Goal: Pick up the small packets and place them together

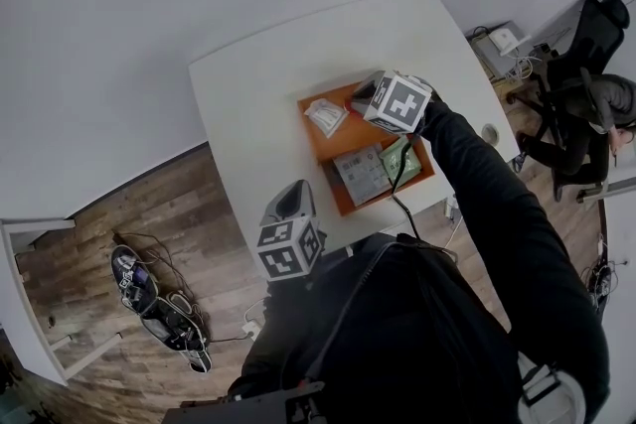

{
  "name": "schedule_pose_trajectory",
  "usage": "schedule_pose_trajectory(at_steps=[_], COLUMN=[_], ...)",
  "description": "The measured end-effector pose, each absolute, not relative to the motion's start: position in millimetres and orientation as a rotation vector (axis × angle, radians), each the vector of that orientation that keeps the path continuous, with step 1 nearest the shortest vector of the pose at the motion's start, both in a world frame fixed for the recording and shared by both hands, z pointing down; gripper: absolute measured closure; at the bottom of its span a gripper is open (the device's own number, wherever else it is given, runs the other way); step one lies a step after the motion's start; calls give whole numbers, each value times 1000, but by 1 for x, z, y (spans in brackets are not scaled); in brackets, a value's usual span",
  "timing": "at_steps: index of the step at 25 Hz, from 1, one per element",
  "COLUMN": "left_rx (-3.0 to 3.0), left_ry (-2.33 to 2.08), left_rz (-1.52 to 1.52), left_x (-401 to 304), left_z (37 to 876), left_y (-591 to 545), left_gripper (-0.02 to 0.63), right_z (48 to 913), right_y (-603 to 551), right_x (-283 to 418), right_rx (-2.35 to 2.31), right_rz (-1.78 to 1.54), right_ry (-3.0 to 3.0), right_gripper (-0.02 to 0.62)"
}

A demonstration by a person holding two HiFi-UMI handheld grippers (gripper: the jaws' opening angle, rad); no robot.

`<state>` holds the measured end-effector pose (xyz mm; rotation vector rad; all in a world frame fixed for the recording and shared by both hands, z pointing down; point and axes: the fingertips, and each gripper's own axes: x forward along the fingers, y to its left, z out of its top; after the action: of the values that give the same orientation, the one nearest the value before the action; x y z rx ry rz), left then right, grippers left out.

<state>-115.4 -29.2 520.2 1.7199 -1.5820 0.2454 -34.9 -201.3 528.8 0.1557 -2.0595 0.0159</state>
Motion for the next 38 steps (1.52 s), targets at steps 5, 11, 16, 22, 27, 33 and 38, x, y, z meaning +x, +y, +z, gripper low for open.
schedule_pose_trajectory(at_steps=[5, 11, 16, 22, 27, 33, 38], left_rx=[1723, 1734, 1750, 1759, 1760, 1754, 1739], left_ry=[-1589, -1583, -1558, -1550, -1547, -1551, -1561], left_rz=[241, 245, 252, 256, 258, 262, 258], left_x=[-119, -117, -109, -104, -101, -101, -102], left_z=[518, 519, 520, 519, 519, 519, 520], left_y=[-31, -33, -34, -36, -37, -36, -35], left_gripper=[607, 607, 607, 607, 607, 607, 607], right_z=[527, 498, 473, 485, 518, 558, 578], right_y=[-196, -193, -173, -139, -108, -88, -88], right_x=[-36, -26, 0, 45, 69, 73, 72], right_rx=[126, 142, 114, 88, 13, -76, -95], right_rz=[17, -23, -40, -9, 4, 4, -19], right_ry=[-2061, -2129, -2150, -2086, -1992, -1893, -1844], right_gripper=[468, 459, 454, 446, 446, 434, 431])
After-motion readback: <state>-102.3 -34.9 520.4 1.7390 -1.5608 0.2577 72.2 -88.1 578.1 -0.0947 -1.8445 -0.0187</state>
